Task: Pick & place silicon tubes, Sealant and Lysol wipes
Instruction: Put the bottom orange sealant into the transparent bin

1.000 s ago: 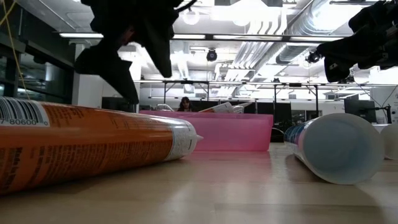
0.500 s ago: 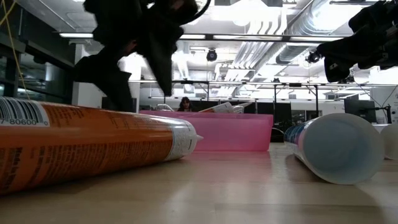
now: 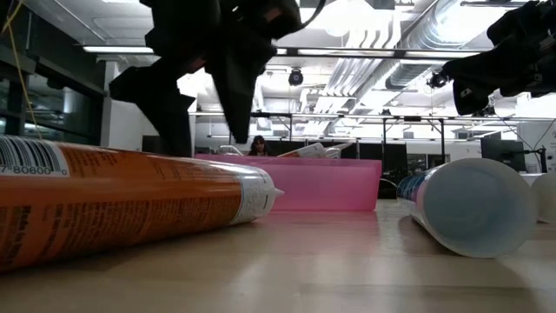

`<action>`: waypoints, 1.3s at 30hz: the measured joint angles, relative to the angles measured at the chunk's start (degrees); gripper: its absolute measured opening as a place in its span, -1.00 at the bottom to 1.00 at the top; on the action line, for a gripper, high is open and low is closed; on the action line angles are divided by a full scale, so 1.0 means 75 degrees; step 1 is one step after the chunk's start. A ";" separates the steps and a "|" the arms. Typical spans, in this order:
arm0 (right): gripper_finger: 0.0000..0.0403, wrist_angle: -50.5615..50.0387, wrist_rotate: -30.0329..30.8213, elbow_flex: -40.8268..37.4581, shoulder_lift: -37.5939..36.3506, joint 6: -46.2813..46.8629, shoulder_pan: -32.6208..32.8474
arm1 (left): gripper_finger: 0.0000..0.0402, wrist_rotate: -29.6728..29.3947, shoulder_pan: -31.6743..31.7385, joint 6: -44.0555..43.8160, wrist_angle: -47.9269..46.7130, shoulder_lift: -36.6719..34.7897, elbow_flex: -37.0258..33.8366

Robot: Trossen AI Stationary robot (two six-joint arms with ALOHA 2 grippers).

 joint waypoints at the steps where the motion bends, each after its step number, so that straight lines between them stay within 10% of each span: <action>1: -0.94 0.0002 0.0000 0.0000 0.0000 0.0000 0.0000 | 0.47 0.0022 0.0000 -0.0003 -0.0016 0.0010 -0.0012; 39: -0.94 -0.0001 0.0000 0.0000 0.0015 0.0000 0.0003 | 0.47 0.0362 -0.0154 0.0256 -0.0559 0.1135 0.1108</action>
